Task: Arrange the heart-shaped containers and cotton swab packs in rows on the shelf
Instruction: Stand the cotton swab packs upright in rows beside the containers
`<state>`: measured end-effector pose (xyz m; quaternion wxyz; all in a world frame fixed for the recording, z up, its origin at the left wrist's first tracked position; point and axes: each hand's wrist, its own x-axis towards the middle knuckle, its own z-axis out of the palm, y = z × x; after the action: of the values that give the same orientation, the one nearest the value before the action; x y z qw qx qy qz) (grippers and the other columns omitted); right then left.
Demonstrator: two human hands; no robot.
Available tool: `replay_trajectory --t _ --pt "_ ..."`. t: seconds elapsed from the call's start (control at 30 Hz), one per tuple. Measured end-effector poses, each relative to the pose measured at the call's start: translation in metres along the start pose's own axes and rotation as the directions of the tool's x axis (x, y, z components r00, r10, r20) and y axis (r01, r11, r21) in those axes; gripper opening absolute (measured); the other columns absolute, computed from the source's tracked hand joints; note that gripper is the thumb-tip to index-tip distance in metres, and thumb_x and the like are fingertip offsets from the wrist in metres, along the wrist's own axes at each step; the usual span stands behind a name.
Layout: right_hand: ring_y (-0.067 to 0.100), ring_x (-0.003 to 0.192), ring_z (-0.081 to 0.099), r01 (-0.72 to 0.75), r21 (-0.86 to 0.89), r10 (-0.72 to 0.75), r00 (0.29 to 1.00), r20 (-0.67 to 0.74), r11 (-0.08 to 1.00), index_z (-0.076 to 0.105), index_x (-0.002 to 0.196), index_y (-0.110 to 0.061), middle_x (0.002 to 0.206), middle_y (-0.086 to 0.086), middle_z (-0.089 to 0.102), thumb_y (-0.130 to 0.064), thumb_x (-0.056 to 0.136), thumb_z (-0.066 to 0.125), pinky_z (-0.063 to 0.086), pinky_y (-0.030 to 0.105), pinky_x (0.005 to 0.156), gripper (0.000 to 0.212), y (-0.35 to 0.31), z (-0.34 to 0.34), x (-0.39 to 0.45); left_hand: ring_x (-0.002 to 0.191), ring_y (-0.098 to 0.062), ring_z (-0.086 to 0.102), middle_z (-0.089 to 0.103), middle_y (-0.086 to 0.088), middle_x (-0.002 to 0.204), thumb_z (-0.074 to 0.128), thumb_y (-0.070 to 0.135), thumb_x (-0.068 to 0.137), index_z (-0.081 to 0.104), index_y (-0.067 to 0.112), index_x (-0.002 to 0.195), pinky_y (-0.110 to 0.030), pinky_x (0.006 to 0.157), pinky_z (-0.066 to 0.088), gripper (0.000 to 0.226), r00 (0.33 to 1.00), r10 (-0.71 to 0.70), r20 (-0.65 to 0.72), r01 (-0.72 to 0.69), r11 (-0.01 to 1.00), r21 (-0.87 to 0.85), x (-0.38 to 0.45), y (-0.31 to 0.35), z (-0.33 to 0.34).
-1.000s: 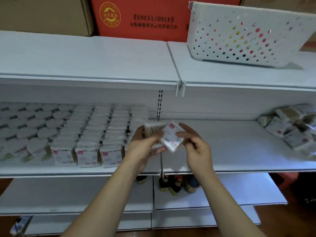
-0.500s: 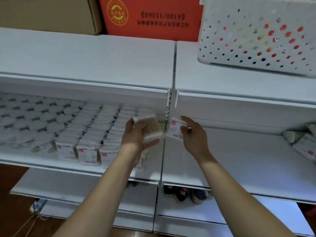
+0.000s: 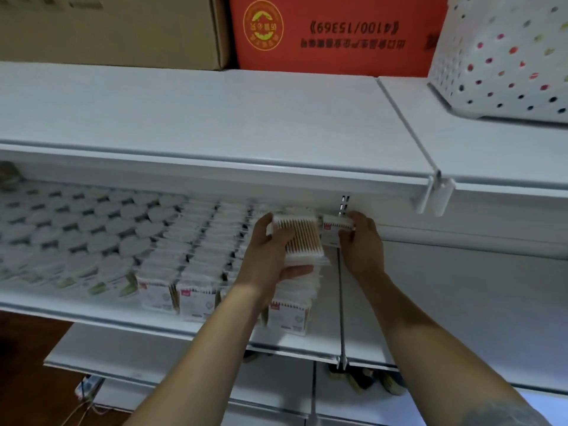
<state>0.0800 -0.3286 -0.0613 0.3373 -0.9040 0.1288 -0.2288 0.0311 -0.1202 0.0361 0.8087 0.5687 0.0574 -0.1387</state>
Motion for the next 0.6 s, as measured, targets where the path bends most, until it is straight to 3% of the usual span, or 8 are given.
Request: replay_trajectory --t 0.1,0.23,0.4,0.6 --pt "0.043 0.096 0.062 -0.050 -0.033 0.050 0.999 -0.001 0.998 0.046 0.138 -0.008 0.130 0.019 0.048 -0.016 0.092 0.062 0.054 0.048 0.080 0.049 0.004 0.006 0.004 0.099 -0.011 0.063 0.061 0.006 0.117 0.061 0.018 0.098 0.034 0.031 0.150 -0.046 0.074 0.062 0.060 0.999 -0.016 0.038 0.016 1.000 0.005 0.004 0.000 -0.004" --pt "0.042 0.105 0.060 -0.128 -0.041 0.129 0.991 0.025 0.991 0.034 0.145 -0.013 0.128 0.019 0.053 -0.023 0.092 0.065 0.051 0.047 0.085 0.063 0.004 0.004 0.009 0.106 -0.014 0.062 0.059 0.004 0.123 0.064 0.018 0.097 0.035 0.031 0.150 -0.045 0.075 0.062 0.062 0.997 -0.026 0.067 0.025 0.999 0.020 0.005 0.002 -0.006" --pt "0.041 0.097 0.065 -0.144 -0.054 0.146 0.989 0.023 0.988 0.034 0.145 -0.016 0.101 0.018 0.071 -0.022 0.095 0.061 0.051 0.044 0.081 0.057 0.013 0.000 0.016 0.109 -0.017 0.062 0.058 -0.001 0.130 0.063 0.018 0.098 0.035 0.031 0.150 -0.045 0.075 0.062 0.060 0.997 -0.038 0.072 0.035 0.998 0.044 0.001 0.001 -0.005" --pt "0.041 0.109 0.062 -0.207 -0.084 0.212 0.975 0.067 0.975 0.036 0.144 -0.014 0.120 0.020 0.066 -0.033 0.094 0.063 0.050 0.045 0.089 0.060 0.008 -0.008 0.013 0.110 -0.022 0.063 0.057 -0.009 0.134 0.064 0.018 0.097 0.037 0.031 0.149 -0.041 0.070 0.062 0.060 0.998 -0.055 0.027 0.053 0.997 0.055 -0.004 -0.001 -0.001"
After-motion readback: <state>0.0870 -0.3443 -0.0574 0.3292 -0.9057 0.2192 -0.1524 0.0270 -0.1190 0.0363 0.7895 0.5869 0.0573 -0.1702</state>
